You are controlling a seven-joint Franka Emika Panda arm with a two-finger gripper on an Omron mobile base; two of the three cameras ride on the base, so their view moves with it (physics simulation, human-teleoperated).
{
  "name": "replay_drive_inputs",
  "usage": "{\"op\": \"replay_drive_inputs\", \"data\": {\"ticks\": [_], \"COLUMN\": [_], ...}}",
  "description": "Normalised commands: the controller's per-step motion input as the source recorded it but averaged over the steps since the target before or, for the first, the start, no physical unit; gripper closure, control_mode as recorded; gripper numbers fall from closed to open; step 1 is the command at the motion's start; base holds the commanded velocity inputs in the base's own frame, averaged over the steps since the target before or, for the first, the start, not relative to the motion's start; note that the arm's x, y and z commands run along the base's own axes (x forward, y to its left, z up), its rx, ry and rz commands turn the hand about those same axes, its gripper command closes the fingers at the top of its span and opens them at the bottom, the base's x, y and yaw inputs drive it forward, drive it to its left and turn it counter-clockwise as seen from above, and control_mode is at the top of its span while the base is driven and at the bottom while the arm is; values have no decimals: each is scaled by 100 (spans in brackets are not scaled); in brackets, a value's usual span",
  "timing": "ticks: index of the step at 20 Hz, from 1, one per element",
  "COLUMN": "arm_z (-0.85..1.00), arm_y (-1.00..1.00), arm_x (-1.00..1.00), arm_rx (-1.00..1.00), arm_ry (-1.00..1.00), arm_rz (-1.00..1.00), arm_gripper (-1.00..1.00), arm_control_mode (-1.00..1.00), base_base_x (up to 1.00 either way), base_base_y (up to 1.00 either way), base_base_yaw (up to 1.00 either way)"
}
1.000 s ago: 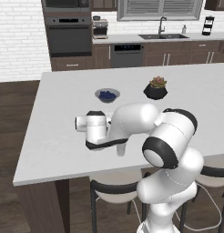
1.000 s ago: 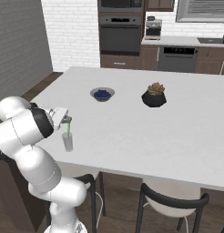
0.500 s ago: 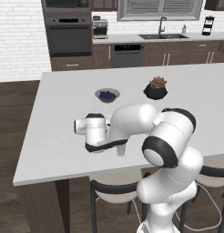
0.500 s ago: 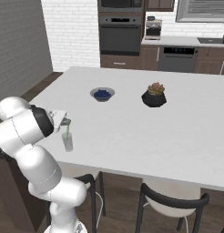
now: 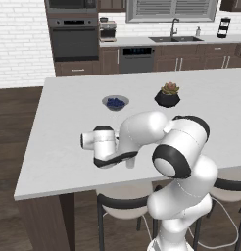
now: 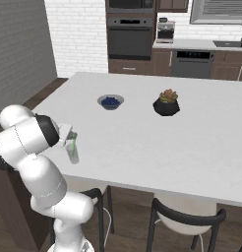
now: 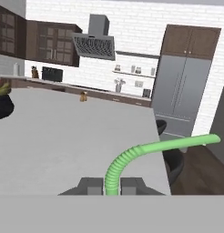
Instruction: Take a straw from the drawer in front and place it inside the glass cup on the dining counter.
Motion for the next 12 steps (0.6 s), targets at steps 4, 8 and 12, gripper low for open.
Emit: {"op": "replay_drive_inputs", "data": {"ticks": [4,8,12], "arm_z": [-9,0,0], "arm_y": [0,0,0], "arm_x": [0,0,0], "arm_rx": [0,0,0], "arm_ry": [-13,-14,-12], "arm_rz": [0,0,0], "arm_gripper": [100,-100,-100], "arm_control_mode": [-100,-100,-100], "base_base_x": [0,0,0], "base_base_y": [0,0,0], "base_base_yaw": [0,0,0]}}
